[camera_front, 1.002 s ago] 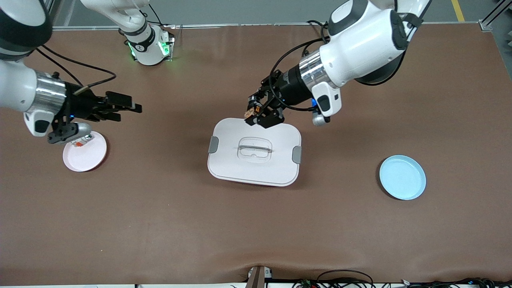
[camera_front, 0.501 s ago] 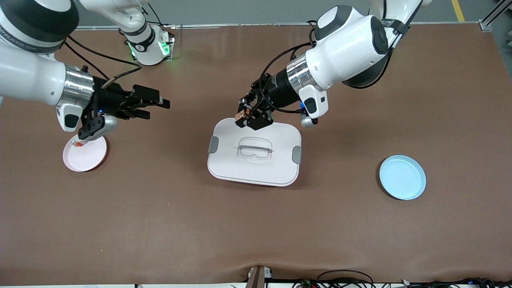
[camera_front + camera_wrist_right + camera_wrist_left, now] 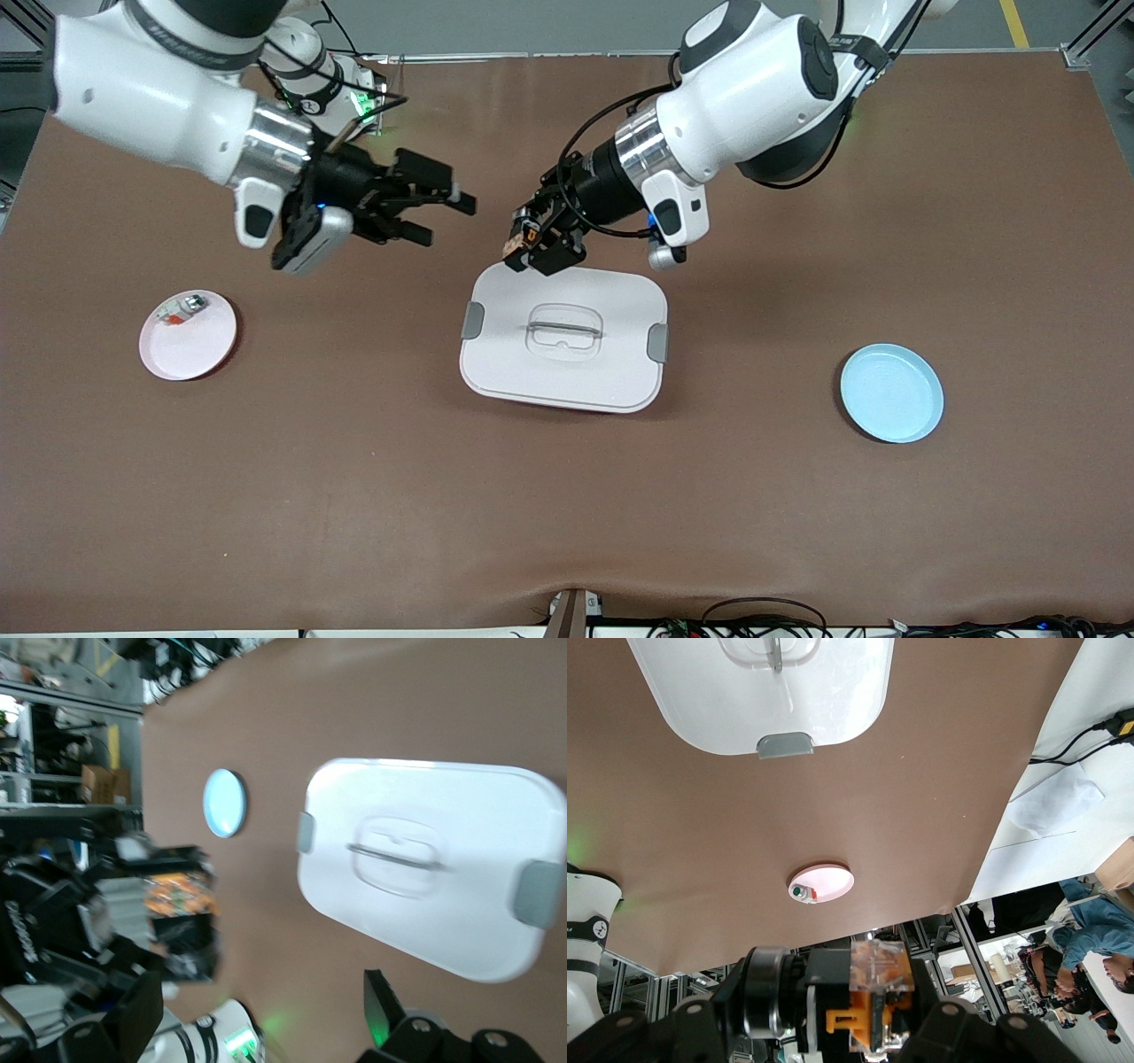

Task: Transfer orange switch to right arm and place
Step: 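Bring the right gripper to the switch held by the left gripper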

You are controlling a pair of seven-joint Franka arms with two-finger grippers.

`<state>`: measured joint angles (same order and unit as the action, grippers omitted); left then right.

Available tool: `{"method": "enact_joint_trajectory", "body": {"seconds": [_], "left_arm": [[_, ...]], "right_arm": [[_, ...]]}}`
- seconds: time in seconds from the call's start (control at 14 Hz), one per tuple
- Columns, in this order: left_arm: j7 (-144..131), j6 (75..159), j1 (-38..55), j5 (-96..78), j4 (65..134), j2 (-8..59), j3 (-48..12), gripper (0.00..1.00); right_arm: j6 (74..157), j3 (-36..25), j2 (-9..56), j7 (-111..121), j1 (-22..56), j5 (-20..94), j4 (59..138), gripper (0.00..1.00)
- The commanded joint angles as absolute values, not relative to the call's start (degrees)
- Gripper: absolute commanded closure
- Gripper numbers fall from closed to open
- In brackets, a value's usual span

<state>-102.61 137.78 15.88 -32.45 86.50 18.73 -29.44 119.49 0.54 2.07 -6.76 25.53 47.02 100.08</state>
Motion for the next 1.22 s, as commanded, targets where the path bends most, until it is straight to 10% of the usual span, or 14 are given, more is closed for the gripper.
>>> {"method": "enact_joint_trajectory", "body": {"seconds": [0.0,1.15], "left_arm": [[-104.33,138.69,17.23,-30.67,85.43,19.34,-29.09,0.72],[-104.24,138.34,16.87,-30.67,85.69,18.54,-29.18,0.72]], "right_arm": [[127.59,-0.09,0.79,-7.65,30.66,48.78,103.71,0.0],[131.91,-0.09,2.2,-6.86,31.46,48.87,102.83,0.0]]}}
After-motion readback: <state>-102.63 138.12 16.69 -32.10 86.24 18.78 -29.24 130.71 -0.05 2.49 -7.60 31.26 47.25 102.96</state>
